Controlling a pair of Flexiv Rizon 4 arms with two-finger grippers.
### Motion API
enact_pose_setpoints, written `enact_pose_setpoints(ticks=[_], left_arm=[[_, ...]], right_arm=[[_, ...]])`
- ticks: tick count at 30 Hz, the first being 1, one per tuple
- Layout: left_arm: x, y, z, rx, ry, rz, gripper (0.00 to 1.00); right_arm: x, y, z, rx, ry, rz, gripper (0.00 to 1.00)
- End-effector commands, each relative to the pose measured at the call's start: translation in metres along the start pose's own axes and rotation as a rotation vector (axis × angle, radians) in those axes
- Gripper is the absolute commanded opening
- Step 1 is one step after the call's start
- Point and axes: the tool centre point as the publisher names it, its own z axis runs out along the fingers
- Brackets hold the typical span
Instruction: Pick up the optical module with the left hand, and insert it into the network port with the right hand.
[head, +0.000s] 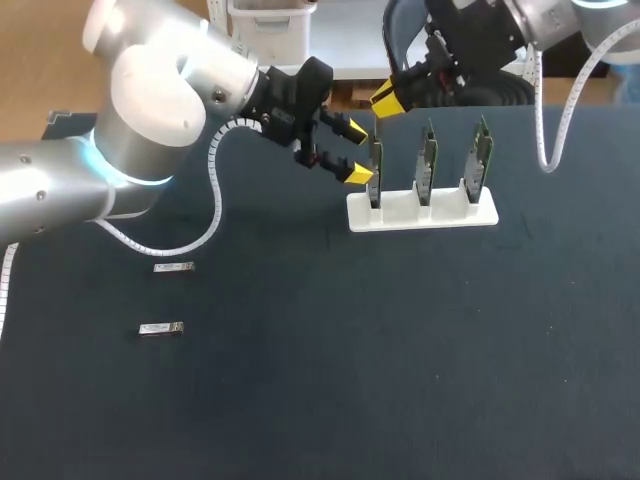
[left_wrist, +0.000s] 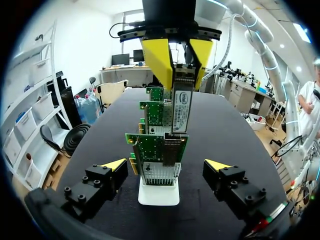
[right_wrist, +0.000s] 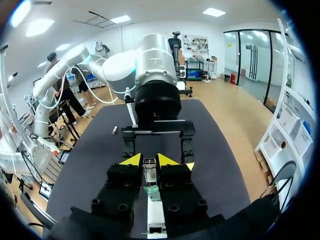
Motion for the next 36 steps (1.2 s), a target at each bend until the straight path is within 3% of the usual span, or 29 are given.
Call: enact_pose_setpoints(ticks=[1,34,35,36], left_arm=[[0.0,0.001,0.001,-0.001,0.002,0.0,1.0],[0.0,0.001,0.001,-0.001,0.002,0.0,1.0],[0.0,0.001,0.001,-0.001,0.002,0.0,1.0],[0.0,0.001,0.001,-0.001,0.002,0.0,1.0]], right_arm=[[0.0,-0.003,0.003,0.002,0.007,0.001,0.0],[0.011,-0.002,0.009,0.027,0.034,-0.001,0.0],[0.011,-0.002,0.009,0.028,0.034,0.0,0.29],[0.011,-0.002,0.009,0.028,0.034,0.0,1.0]])
